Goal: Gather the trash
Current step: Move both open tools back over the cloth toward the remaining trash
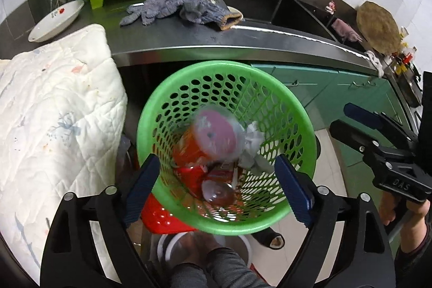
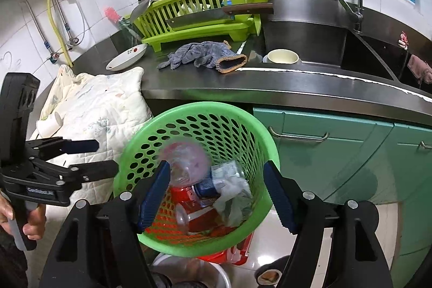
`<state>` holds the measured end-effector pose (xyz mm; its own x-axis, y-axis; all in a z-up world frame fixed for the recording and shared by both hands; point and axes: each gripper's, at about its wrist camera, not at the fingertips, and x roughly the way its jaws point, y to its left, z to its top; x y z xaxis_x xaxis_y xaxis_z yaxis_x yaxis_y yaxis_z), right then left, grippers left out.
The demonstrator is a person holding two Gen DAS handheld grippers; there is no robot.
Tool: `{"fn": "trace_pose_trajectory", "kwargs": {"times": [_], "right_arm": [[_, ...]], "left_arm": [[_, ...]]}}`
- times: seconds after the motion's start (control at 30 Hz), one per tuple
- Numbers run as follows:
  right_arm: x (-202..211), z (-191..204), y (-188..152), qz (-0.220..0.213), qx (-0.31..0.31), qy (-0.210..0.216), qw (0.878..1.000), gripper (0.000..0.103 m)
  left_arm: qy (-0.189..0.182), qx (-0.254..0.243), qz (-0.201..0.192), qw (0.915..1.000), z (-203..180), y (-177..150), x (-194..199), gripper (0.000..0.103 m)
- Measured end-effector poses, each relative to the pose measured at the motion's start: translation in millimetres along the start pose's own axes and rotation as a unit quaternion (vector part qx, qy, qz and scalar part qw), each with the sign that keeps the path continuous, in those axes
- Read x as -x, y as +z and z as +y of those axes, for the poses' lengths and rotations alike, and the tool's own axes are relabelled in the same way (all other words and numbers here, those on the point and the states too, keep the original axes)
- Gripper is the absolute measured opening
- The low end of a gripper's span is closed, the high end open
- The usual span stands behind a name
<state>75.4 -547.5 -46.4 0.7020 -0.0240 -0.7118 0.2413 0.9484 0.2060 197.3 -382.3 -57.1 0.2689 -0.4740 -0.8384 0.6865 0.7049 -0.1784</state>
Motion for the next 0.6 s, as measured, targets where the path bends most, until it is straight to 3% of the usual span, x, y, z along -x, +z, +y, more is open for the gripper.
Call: {"fn": "trace_pose_trajectory", "kwargs": {"times": [0.6], "right_arm": [[-0.1, 71.9, -1.9, 0.000, 0.050, 0.051, 0.997, 0.069]], "left_arm": [[0.055, 0.025, -0.050, 0.9969, 53.3, -41.6, 75.2, 0.086]]}}
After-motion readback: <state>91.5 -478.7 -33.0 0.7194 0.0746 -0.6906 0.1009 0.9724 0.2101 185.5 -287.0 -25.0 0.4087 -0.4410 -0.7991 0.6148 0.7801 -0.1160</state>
